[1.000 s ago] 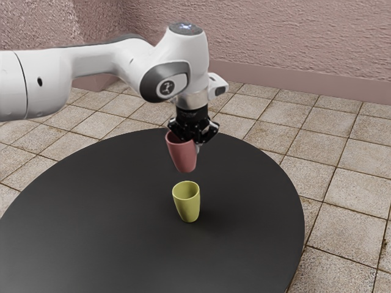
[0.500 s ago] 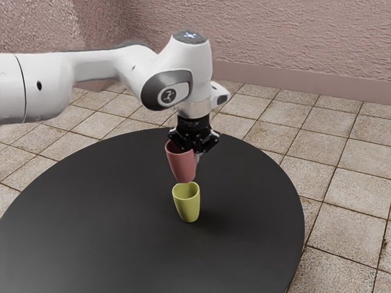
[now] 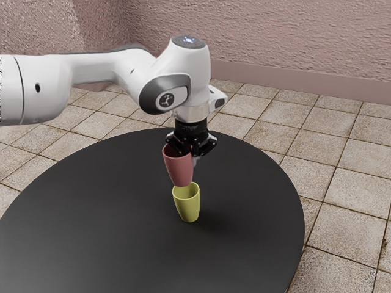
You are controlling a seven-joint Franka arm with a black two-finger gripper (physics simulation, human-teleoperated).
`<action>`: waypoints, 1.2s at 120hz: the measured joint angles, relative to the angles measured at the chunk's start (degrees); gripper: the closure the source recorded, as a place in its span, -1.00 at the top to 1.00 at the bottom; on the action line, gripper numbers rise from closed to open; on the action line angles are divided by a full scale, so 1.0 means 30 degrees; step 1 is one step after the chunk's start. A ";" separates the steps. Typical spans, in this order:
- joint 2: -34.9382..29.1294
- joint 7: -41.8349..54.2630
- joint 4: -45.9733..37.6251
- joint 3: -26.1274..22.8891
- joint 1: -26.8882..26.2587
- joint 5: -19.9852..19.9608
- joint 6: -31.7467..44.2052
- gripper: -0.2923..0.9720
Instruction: Place the left cup onto the right cup
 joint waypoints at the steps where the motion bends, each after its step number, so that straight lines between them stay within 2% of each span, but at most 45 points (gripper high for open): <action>1: 0.0018 -0.0008 -0.0002 0.0004 0.0002 0.0004 0.0012 -0.70; 53: 0.0414 -0.0160 0.0155 0.0342 0.0033 0.0554 0.0395 -0.70; 144: 0.1686 -0.0073 0.0186 0.0500 0.0065 0.0627 0.1588 -0.70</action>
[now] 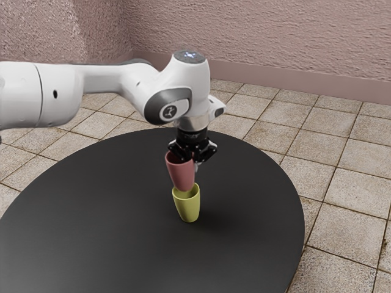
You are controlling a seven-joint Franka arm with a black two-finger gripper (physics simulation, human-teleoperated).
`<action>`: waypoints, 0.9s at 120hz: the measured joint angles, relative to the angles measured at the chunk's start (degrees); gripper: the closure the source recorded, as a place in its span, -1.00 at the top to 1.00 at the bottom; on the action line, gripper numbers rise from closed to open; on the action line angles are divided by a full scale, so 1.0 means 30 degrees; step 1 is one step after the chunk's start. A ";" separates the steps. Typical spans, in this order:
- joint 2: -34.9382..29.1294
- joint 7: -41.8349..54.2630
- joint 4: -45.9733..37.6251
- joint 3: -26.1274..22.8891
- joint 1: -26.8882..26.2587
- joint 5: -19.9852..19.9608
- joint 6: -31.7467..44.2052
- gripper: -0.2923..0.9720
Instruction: Place the left cup onto the right cup
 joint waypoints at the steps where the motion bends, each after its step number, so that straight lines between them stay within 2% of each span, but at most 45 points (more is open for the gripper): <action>1: 0.0012 0.0000 0.0000 0.0000 0.0000 0.0000 0.0011 -0.70; 108: 0.0041 -0.0361 -0.0370 0.0000 -0.0027 -0.0182 0.0338 -0.70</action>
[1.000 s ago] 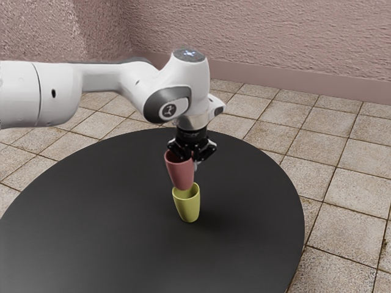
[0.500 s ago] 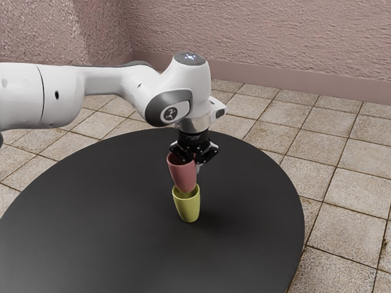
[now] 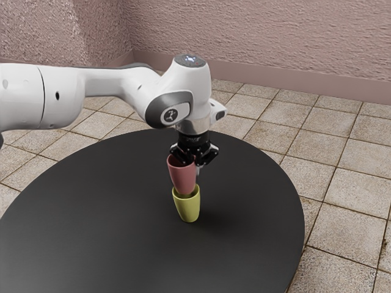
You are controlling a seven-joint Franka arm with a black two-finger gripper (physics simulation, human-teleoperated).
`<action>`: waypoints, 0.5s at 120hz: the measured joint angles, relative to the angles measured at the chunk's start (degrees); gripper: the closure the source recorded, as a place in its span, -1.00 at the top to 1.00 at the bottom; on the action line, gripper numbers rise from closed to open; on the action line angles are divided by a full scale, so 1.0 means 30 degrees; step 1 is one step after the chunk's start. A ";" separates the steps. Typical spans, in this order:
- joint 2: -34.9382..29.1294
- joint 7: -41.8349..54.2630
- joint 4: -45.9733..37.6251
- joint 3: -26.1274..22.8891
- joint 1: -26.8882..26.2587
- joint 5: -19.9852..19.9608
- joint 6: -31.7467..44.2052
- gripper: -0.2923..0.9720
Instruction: Place the left cup onto the right cup
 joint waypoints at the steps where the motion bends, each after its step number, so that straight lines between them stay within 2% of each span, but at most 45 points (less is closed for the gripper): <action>1: -0.0014 -0.0006 -0.0031 0.0000 0.0000 -0.0005 0.0000 -0.70; 60: -0.0035 -0.0476 -0.0302 -0.0001 -0.0020 -0.0077 0.0002 -0.70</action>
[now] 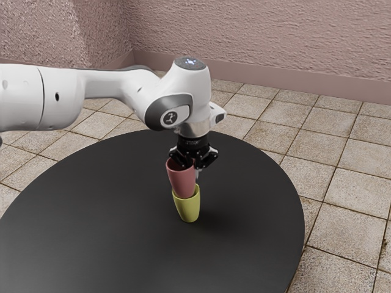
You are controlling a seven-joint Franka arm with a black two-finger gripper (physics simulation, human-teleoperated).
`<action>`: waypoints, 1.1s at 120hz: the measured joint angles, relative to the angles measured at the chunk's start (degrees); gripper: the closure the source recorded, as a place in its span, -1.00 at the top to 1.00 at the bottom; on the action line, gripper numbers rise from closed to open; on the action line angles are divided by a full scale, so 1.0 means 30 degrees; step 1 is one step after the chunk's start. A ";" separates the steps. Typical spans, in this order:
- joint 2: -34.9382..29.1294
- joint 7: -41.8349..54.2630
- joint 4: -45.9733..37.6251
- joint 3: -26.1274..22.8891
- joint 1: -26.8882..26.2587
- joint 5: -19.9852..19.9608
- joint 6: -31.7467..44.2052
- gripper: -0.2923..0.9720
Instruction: Place the left cup onto the right cup
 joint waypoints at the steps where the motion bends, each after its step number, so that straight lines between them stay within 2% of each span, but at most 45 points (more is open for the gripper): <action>1: 0.0011 -0.0005 0.0000 0.0000 -0.0001 0.0000 0.0003 -0.70; 49: 0.0277 -0.0191 -0.0001 0.0002 0.0015 0.0010 0.0212 -0.70; 61: 0.0358 -0.0208 -0.0003 0.0004 0.0015 -0.0015 0.0267 -0.65; 73: 0.0371 -0.0199 -0.0004 0.0006 0.0013 -0.0059 0.0319 -0.48; 87: 0.0399 -0.0183 -0.0004 0.0006 0.0009 -0.0081 0.0365 -0.08; 99: 0.0402 -0.0168 -0.0004 0.0006 0.0015 -0.0089 0.0390 0.15; 114: 0.0428 -0.0149 -0.0004 0.0006 0.0011 -0.0093 0.0408 0.32; 132: 0.0432 -0.0131 -0.0004 0.0006 -0.0001 -0.0094 0.0419 0.43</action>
